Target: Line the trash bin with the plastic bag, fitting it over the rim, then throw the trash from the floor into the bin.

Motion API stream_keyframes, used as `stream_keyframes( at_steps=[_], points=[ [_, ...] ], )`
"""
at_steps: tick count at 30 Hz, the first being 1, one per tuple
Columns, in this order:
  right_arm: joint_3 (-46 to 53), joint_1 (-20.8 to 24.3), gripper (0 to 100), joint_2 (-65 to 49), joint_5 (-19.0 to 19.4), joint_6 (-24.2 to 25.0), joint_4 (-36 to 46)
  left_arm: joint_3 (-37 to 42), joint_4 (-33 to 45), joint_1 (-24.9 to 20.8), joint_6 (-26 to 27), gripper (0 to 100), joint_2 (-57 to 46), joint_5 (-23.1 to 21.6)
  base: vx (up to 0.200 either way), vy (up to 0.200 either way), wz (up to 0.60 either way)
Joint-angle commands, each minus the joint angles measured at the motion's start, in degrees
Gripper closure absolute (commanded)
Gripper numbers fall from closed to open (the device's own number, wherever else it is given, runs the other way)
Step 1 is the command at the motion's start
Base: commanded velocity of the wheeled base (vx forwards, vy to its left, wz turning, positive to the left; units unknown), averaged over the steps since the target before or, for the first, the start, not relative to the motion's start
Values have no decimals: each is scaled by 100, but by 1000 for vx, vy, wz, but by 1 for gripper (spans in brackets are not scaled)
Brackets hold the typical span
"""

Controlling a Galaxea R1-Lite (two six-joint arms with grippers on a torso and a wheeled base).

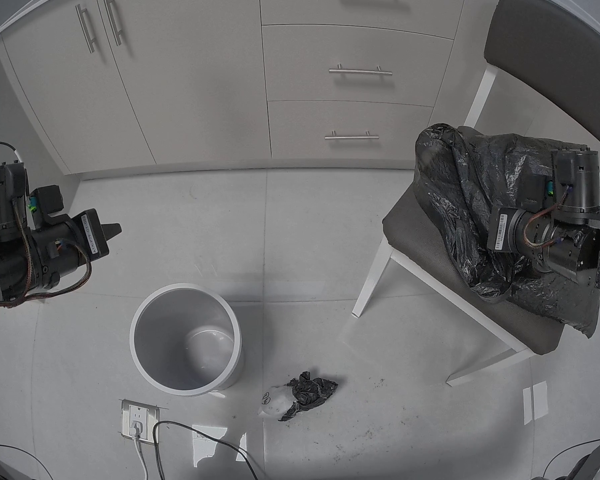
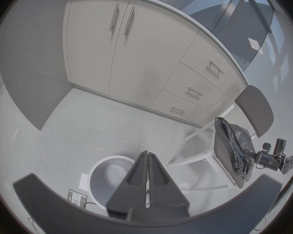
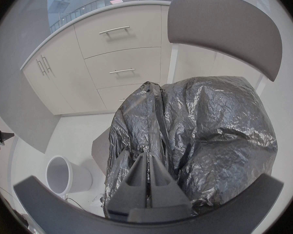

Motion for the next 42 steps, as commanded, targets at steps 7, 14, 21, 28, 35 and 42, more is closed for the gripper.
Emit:
stream_keyframes(
  at_steps=[7, 14, 21, 28, 35, 42],
  points=[
    [222, -15, 100, -213, 3, 116, -7, 3, -60, -4, -18, 100, 52, 0, 0, 0, 0],
    [143, 47, 0, -538, 3, 133, -7, 30, -253, -22, -45, 100, -18, 18, 0, 0, 0],
    [266, 12, 0, -520, -6, 151, -7, 30, -262, -30, -62, 0, -18, -8, 0, 0, 0],
    [477, -23, 0, -318, 21, 168, -60, 47, -271, -30, -53, 0, -18, -8, 0, 0, 0],
    [740, -32, 0, -54, 21, 116, -640, 100, -280, -30, -53, 0, -9, -8, 0, 0, 0],
    [688, -190, 0, 236, 21, 125, -667, 109, -280, -39, -45, 0, 8, -8, 0, 0, 0]
  ],
)
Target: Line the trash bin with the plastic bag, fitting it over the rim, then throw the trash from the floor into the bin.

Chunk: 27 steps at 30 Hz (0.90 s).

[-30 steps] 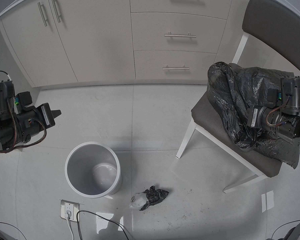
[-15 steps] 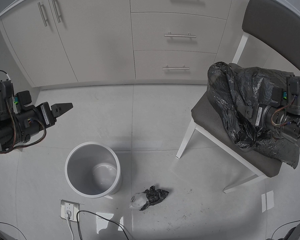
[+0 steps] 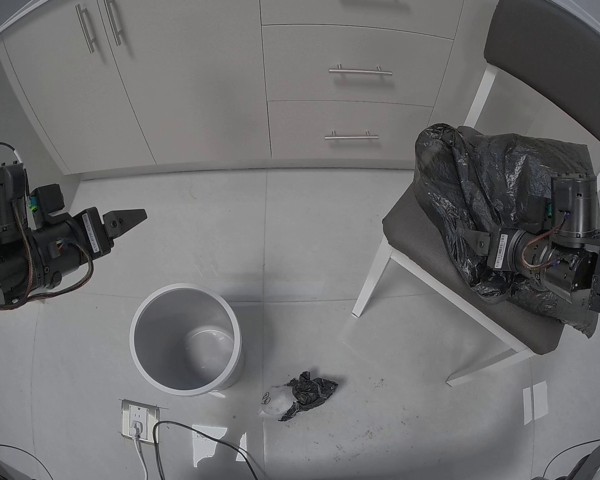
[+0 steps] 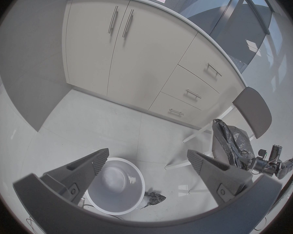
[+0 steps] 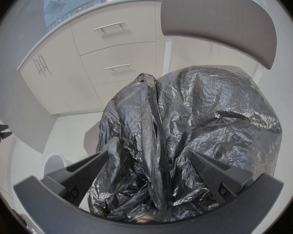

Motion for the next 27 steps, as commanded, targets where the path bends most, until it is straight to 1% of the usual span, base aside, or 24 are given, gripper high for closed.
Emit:
stream_keyframes(
  at_steps=[1, 5, 11, 17, 20, 21, 27],
  points=[
    [-4, -119, 0, 195, 4, 5, -16, 9, 0, 5, -1, 0, -3, 0, 0, 0, 0],
    [-4, -224, 0, 177, 74, 5, -25, 9, 0, 5, -1, 0, 24, 9, 0, 0, 0],
    [-4, -250, 0, 159, 144, 14, -25, 18, 0, 5, -1, 0, 50, 9, 0, 0, 0],
    [-65, -268, 0, 388, 364, 40, -33, 9, 0, 5, 17, 0, 111, 9, 0, 0, 0],
    [-109, -268, 0, 520, 364, 58, -200, 0, 0, 14, 17, 0, 129, 9, 0, 0, 0],
    [-100, -268, 100, 537, 364, 58, -288, 0, 0, 14, 17, 0, 138, 9, 0, 0, 0],
    [-118, -268, 100, 766, 364, 84, -666, -26, -9, 5, 26, 0, 270, 9, 0, 0, 0]
  ],
)
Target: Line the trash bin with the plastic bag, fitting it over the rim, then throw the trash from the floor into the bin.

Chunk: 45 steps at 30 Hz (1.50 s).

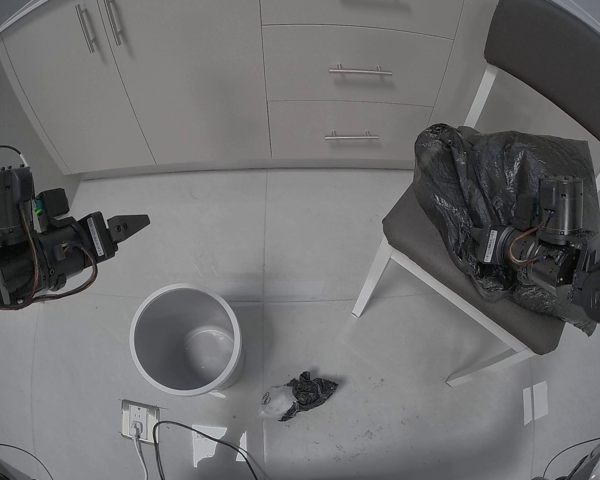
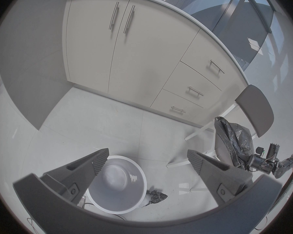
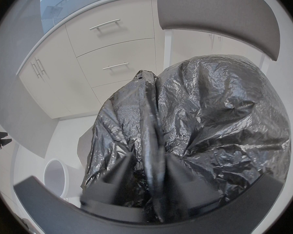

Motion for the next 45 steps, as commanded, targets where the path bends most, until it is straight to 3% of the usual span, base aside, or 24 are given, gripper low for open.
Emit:
stream_keyframes(
  at_steps=[1, 10, 16, 20, 22, 23, 24, 25, 26, 30, 33, 35, 41, 45],
  points=[
    [-26, 3, 100, 269, -8, -1, -146, -26, -36, -6, 5, 0, 147, -2, 0, 0, 0],
    [-510, -41, 100, 199, -25, 421, -585, 352, -704, 11, 14, 0, 200, 7, 0, 0, 0],
    [-1380, 574, 100, -135, 212, 1010, 21, 545, -915, -112, 14, 0, 112, -143, 0, 0, 0],
    [-1714, 846, 100, -548, 1311, 2038, 777, 563, -897, -138, -57, 0, 77, -644, 0, 0, 0],
    [-1723, 846, 100, -557, 1363, 2082, 786, 563, -897, -129, -65, 0, 77, -661, 0, 0, 0],
    [-1723, 846, 100, -864, 2427, 2864, 961, 563, -879, -112, -250, 0, 77, -1048, 0, 0, 0],
    [-1714, 846, 100, -891, 2541, 2935, 979, 563, -871, -112, -285, 0, 68, -1101, 0, 0, 0],
    [-1688, 802, 100, -1040, 3112, 3269, 1032, 545, -827, -103, -487, 0, 42, -1417, 0, 0, 0],
    [-1670, 785, 100, -1110, 3429, 3462, 1032, 536, -809, -94, -637, 0, 42, -1672, 0, 0, 0],
    [-1609, 776, 100, -1304, 3956, 3963, 997, 536, -809, -15, -1050, 0, 51, -2401, 0, 0, 0],
    [-1406, 838, 100, -1576, 4694, 4218, 961, 510, -827, 3, -1507, 0, 130, -2964, 0, 0, 0],
    [-1292, 882, 100, -1664, 4861, 4174, 917, 527, -827, 3, -1709, 0, 191, -3149, 0, 0, 0],
    [-1257, 1207, 100, -1638, 4861, 4165, 417, 545, -827, -41, -2052, 0, 508, -3439, 0, 0, 0],
    [-1494, 1435, 100, -1655, 4853, 4165, 460, 492, -950, -235, -2684, 0, 613, -3553, 0, 0, 0]
  ],
)
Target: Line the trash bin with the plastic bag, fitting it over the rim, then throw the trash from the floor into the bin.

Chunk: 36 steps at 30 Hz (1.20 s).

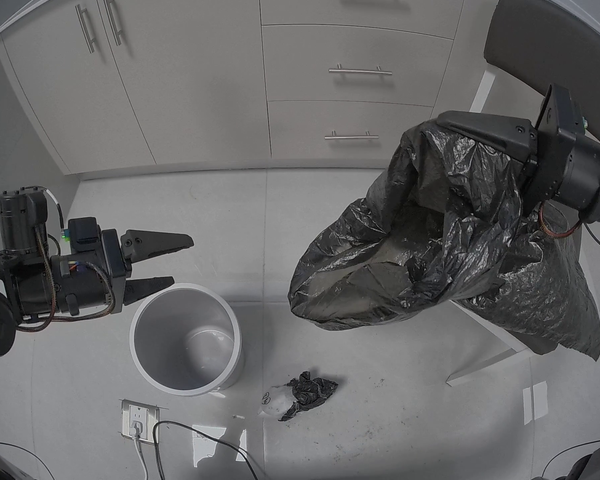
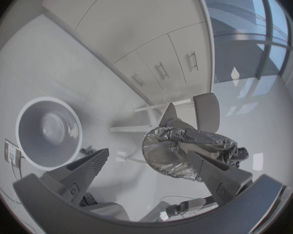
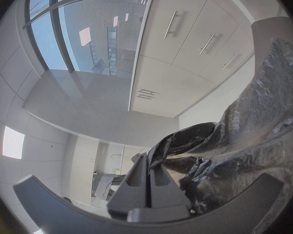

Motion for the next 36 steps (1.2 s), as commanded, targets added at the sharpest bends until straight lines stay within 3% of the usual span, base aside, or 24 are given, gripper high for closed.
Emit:
stream_keyframes(
  at_steps=[1, 8, 19, 29, 36],
  points=[
    [-223, 267, 100, -121, 12, 9, 17, -57, -168, -224, -404, 0, 340, -233, 0, 0, 0],
    [-214, 407, 100, -252, 3, 9, 17, -4, -713, -725, -404, 0, 885, -672, 0, 0, 0],
    [-179, 557, 100, -613, 3, 9, 26, -13, -1557, -1586, -439, 0, 1984, -664, 0, 0, 0],
    [-38, 601, 100, -762, 21, 36, 26, -206, -2374, -1999, -466, 0, 2379, -628, 0, 0, 0],
    [-3, 724, 100, -745, 21, 53, 26, -285, -3077, -1999, -879, 0, 2529, -655, 0, 0, 0]
  ],
)
